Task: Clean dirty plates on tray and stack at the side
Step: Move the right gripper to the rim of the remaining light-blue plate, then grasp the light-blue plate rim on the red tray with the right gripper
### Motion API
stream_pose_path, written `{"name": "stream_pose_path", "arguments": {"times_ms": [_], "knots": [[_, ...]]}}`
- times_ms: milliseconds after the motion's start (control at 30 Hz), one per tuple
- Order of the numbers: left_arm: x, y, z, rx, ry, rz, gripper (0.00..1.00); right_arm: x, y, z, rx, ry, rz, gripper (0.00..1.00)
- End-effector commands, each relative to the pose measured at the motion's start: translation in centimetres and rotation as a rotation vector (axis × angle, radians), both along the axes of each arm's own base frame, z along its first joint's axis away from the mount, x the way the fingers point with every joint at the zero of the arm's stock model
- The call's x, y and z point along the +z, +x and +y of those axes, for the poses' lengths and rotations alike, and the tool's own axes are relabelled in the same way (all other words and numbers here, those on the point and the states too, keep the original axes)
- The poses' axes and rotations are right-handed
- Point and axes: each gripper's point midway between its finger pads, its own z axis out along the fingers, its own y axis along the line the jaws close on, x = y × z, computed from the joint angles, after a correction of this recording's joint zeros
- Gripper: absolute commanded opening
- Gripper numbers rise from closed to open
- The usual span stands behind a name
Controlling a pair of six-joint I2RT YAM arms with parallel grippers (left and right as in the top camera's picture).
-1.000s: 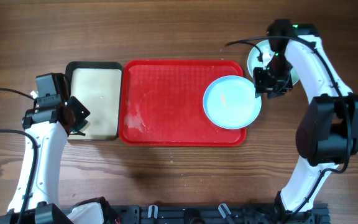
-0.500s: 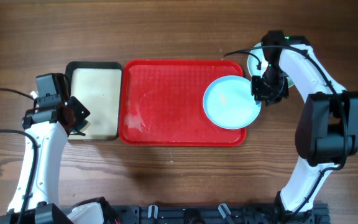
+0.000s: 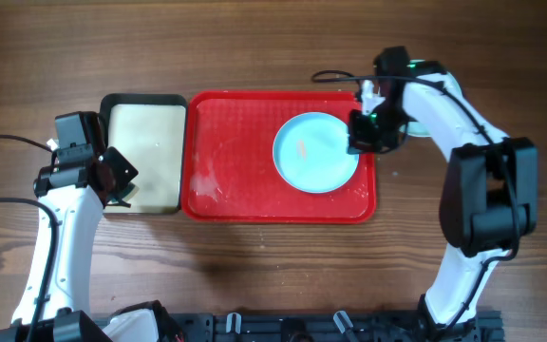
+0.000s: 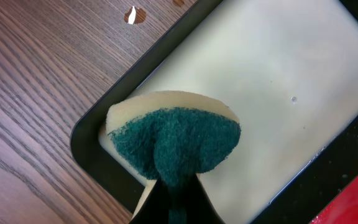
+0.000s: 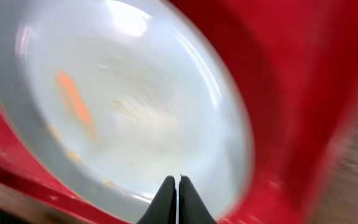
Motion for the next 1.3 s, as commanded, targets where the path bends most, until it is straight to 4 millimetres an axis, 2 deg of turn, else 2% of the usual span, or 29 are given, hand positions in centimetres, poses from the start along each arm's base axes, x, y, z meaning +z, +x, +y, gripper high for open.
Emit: {"name": "stream_pose_path", "arguments": {"times_ms": [0,200,400,567,867,1000,1133,1267], "knots": [[0.3,-0.1,0.0,0.000,-0.001,-0.014,0.04,1.2,-0.1,4.1,-0.005,0.066,-0.022,0.04],[0.3,-0.1,0.0,0.000,-0.002,-0.014,0.04,0.9,-0.6,9.4,-0.010,0.034,-0.069,0.04],[0.3,-0.1,0.0,0.000,-0.002,-0.015,0.04,1.1,-1.9,13.0,-0.001,0.047,-0.077,0.04],[0.3,-0.1,0.0,0.000,-0.002,-0.014,0.04,0.7,-2.0,13.3,-0.029,-0.019,-0.099,0.04],[0.3,-0.1,0.0,0.000,-0.002,-0.014,0.04,0.7,-2.1,13.4,-0.021,-0.019,-0.103,0.04],[0.3,-0.1,0.0,0.000,-0.002,-0.014,0.04,0.7,-2.1,13.3,-0.021,-0.019,-0.103,0.08],[0.3,-0.1,0.0,0.000,-0.002,-0.014,0.04,0.7,-1.9,13.4,-0.021,-0.015,-0.109,0.17],[0.3,-0.1,0.0,0.000,-0.002,-0.014,0.04,0.7,-1.9,13.4,-0.014,-0.016,-0.111,0.42]]}}
